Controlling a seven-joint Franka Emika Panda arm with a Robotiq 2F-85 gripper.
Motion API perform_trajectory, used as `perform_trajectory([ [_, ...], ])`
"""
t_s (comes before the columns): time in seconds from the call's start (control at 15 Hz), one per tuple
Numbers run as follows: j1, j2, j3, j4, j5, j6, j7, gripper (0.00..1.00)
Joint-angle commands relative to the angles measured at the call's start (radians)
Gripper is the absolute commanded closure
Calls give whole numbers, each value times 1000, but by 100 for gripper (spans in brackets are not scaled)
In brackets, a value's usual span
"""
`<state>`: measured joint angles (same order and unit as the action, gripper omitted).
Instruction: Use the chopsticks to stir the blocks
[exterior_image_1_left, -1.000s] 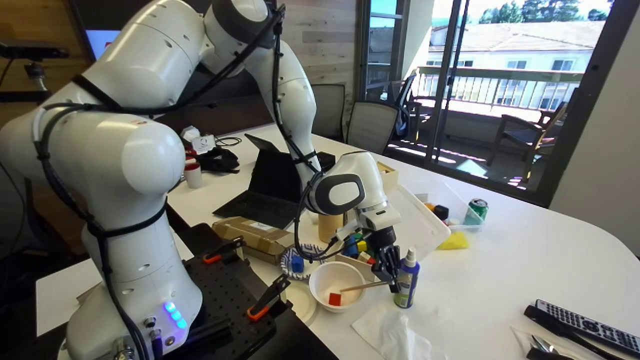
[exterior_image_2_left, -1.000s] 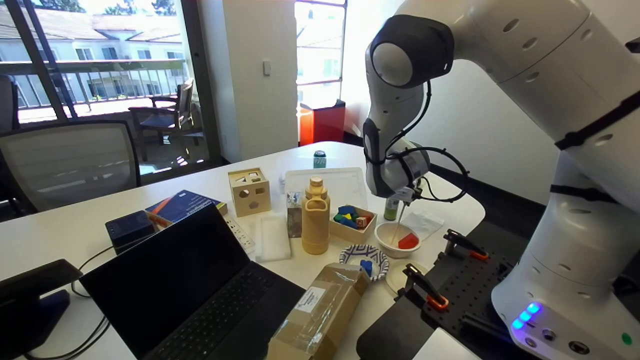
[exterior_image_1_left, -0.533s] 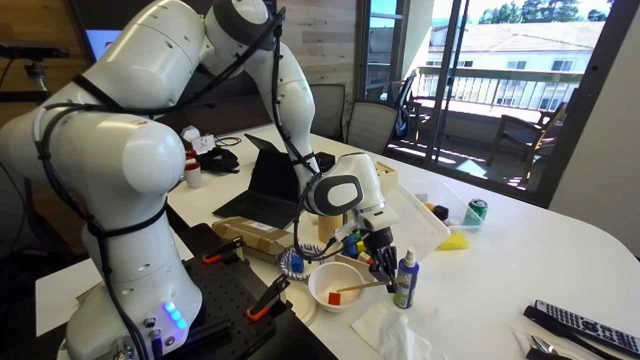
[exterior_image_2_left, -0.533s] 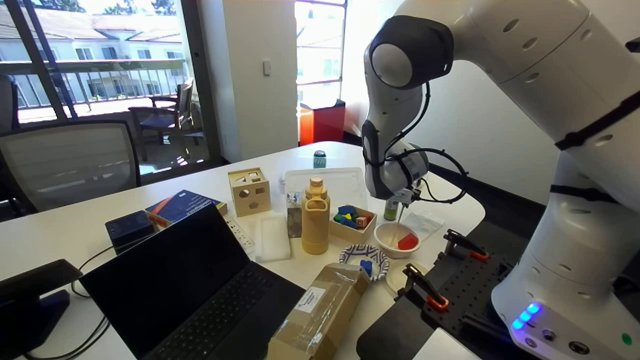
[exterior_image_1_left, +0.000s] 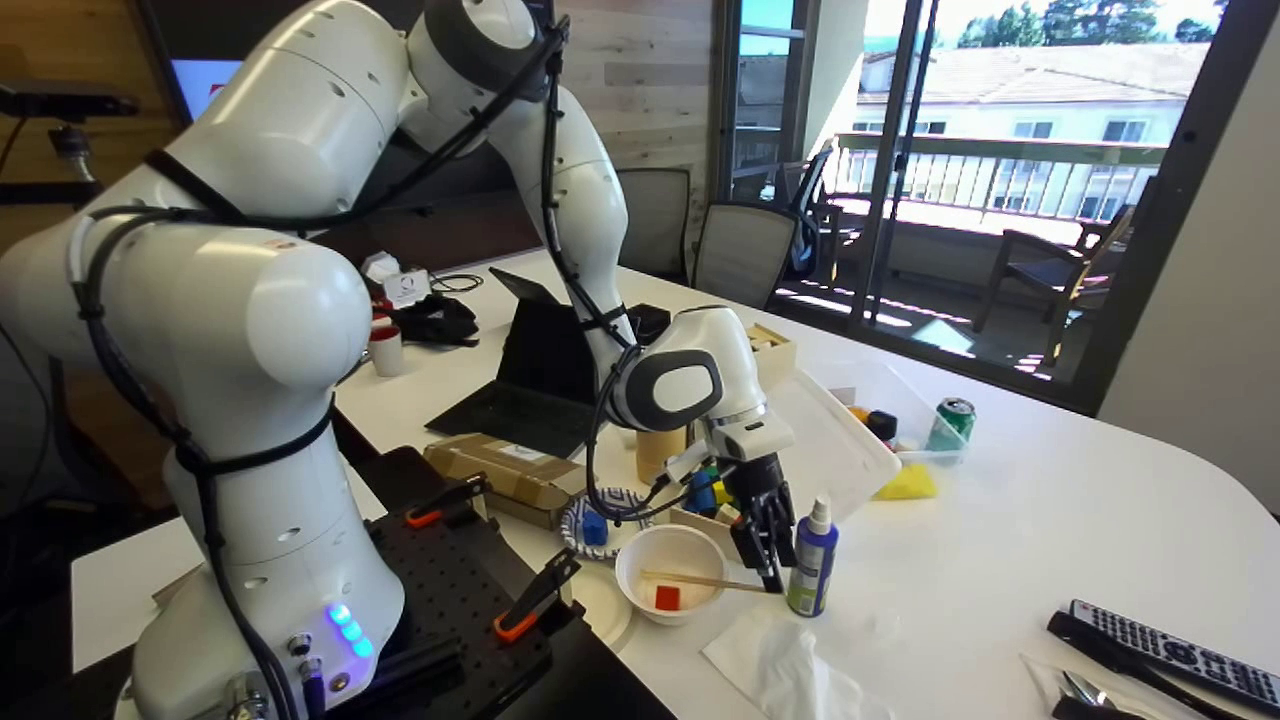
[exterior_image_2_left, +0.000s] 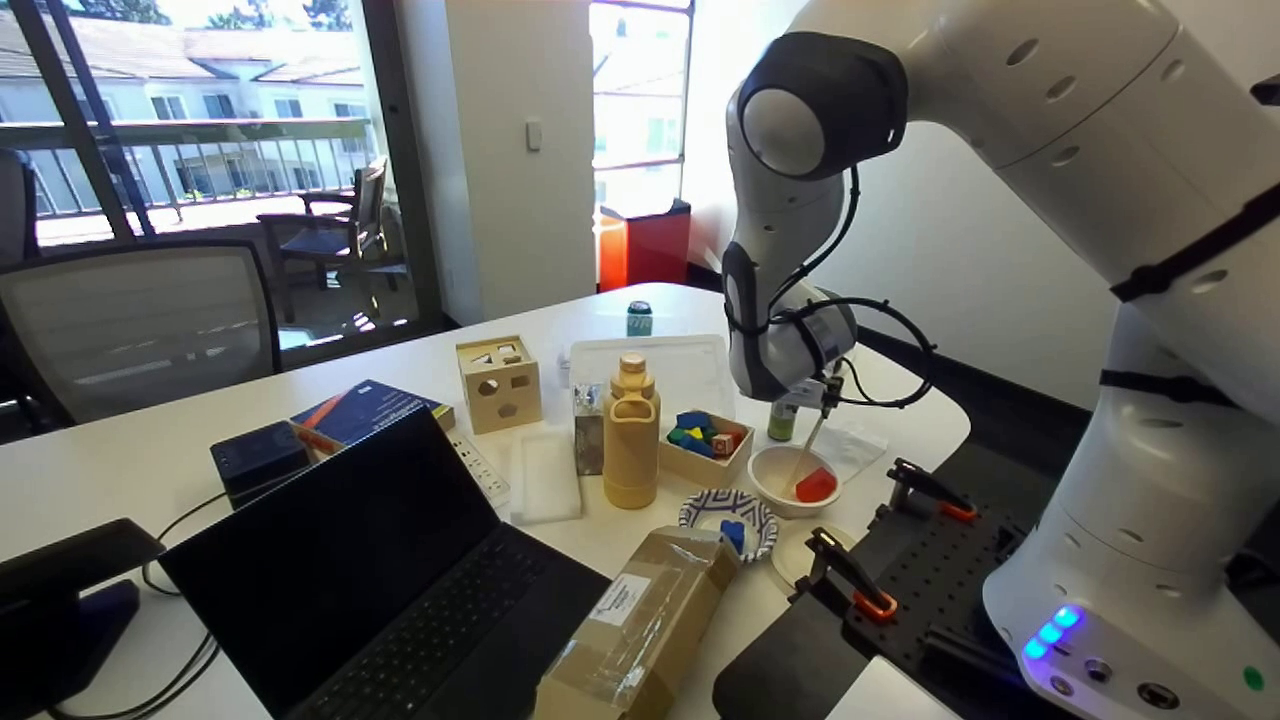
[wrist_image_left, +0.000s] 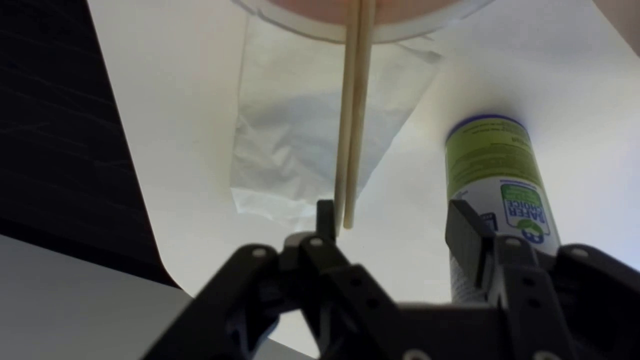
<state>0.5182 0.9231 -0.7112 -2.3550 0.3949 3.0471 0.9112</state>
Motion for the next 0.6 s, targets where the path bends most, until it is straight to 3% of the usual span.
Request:
perform_trajectory([
  [0.0, 35, -12, -16, -28, -20, 18, 30, 8],
  [0.07, 40, -15, -18, -31, -20, 21, 30, 0],
  [0.33, 72, -39, -48, -53, -17, 15, 28, 0],
  [0.53, 67, -131, -78, -86, -36, -35, -24, 0],
])
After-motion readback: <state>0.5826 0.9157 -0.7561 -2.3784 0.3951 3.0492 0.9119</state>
